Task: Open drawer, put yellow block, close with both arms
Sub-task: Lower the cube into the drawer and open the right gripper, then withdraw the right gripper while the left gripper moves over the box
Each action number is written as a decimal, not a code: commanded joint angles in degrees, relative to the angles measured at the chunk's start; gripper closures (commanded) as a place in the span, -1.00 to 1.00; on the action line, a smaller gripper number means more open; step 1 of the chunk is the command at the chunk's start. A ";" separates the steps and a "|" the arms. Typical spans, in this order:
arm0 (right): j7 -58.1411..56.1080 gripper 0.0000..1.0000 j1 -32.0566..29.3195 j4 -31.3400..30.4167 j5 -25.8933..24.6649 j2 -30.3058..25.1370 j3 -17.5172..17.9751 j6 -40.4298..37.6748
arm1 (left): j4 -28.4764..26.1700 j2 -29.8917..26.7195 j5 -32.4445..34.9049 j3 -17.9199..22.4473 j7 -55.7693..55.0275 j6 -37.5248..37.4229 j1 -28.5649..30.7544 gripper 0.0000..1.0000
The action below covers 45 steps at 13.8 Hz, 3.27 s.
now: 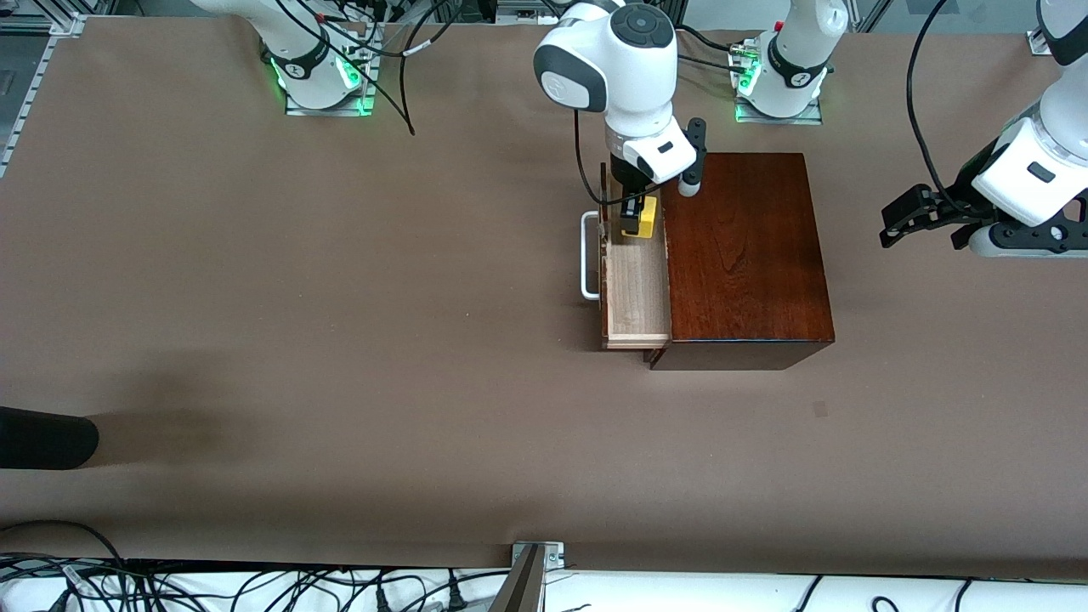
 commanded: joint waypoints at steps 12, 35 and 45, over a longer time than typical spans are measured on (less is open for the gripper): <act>-7.35 1.00 -0.16 0.60 -0.61 4.40 -0.52 -0.49 | 3.34 1.94 1.80 -0.10 0.42 -3.74 -0.05 -1.00; -10.77 -1.00 -15.68 2.53 5.18 -12.72 -0.96 -10.59 | 3.43 1.85 1.71 -0.01 1.30 -3.92 0.57 -1.00; -10.08 -1.00 -42.69 -2.72 15.12 -22.82 -2.01 -21.67 | 3.43 1.94 0.65 -1.76 19.89 -8.83 -6.45 -1.00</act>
